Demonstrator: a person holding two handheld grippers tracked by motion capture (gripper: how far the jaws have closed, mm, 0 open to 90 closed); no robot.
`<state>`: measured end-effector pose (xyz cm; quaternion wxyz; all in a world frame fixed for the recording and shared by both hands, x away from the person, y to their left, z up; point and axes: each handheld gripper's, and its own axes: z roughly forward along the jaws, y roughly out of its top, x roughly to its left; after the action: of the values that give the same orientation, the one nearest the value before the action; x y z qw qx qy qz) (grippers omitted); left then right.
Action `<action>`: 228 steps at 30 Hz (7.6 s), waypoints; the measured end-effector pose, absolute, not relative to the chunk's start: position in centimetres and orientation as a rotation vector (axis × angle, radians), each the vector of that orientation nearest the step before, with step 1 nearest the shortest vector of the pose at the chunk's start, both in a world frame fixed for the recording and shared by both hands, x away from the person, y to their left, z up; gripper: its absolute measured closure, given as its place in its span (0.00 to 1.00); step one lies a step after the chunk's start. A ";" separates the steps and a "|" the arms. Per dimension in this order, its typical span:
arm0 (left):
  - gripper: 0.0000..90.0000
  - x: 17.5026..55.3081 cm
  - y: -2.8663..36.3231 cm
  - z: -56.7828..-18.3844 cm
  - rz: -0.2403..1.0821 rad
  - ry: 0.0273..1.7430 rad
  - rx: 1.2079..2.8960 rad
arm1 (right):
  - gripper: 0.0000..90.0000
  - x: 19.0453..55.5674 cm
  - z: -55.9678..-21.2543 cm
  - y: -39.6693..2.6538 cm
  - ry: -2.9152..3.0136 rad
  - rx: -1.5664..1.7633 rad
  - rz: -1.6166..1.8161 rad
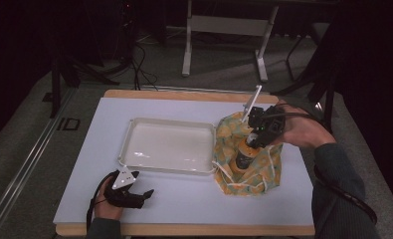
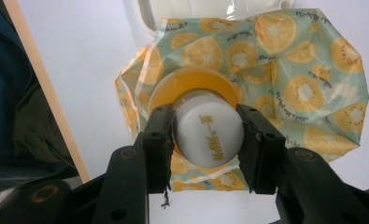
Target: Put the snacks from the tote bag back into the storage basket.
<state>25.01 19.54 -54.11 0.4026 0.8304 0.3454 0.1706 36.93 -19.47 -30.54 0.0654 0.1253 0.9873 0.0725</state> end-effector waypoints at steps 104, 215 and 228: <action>0.18 25.0 19.9 -54.1 0.421 0.881 2.069 | 0.65 37.2 -28.3 -8.9 2.957 0.182 0.307; 0.18 25.1 19.8 -54.1 0.417 0.892 2.067 | 0.65 38.1 -35.4 -6.8 3.016 0.165 0.103; 0.18 25.1 19.8 -54.1 0.417 0.893 2.069 | 0.65 38.3 -35.4 -7.0 3.016 0.214 0.089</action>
<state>25.08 19.84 -54.07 0.4121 0.8225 0.3550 0.1659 38.35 -7.01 -35.38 0.0584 0.0706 0.9954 0.0294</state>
